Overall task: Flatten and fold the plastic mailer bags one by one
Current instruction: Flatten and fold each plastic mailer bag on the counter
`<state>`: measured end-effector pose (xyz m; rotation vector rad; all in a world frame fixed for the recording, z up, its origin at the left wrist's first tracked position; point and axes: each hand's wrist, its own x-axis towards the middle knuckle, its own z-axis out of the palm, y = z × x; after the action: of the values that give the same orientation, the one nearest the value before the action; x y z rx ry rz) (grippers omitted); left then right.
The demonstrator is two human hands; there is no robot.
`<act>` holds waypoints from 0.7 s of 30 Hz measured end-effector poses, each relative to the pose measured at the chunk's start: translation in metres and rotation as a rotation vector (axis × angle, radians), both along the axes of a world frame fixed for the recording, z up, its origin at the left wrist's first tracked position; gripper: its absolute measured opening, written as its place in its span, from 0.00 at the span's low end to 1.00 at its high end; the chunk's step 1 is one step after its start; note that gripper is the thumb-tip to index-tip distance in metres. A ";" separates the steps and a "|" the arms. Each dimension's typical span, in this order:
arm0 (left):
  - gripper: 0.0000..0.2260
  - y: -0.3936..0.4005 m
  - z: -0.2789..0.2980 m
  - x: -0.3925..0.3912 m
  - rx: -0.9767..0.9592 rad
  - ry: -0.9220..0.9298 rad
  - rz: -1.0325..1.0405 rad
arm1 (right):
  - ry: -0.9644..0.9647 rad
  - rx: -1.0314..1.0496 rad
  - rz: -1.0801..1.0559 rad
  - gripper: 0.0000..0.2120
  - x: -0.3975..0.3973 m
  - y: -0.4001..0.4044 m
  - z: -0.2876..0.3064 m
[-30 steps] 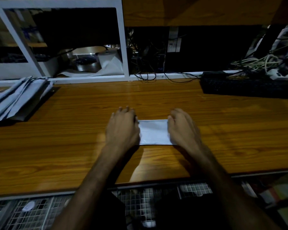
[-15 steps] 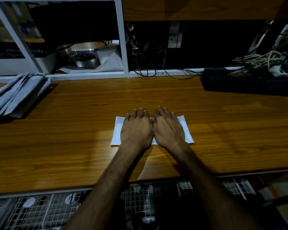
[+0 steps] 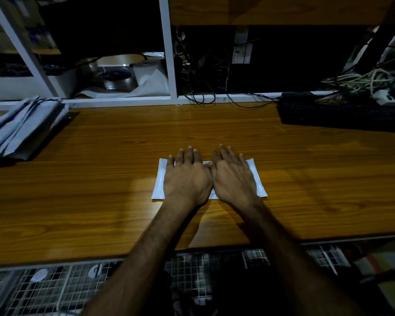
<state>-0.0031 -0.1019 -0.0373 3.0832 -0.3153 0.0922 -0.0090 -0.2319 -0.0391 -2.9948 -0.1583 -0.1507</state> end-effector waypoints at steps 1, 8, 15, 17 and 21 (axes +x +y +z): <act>0.31 0.000 0.000 0.000 0.000 0.005 0.008 | -0.004 0.000 -0.006 0.28 0.000 0.000 0.000; 0.35 -0.003 0.002 -0.003 -0.023 0.026 0.103 | 0.002 -0.021 -0.069 0.29 0.000 0.000 -0.001; 0.37 -0.004 0.002 -0.004 -0.084 0.042 0.182 | 0.020 0.003 -0.146 0.31 -0.001 0.000 0.000; 0.38 -0.003 0.002 -0.004 -0.113 0.044 0.210 | 0.016 0.021 -0.187 0.33 -0.001 0.000 -0.001; 0.41 -0.001 0.001 -0.004 -0.164 0.041 0.253 | 0.020 0.037 -0.272 0.37 -0.003 -0.001 -0.001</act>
<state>-0.0072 -0.1032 -0.0360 2.9403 0.0814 0.0595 -0.0118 -0.2329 -0.0399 -2.9656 0.2530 -0.1495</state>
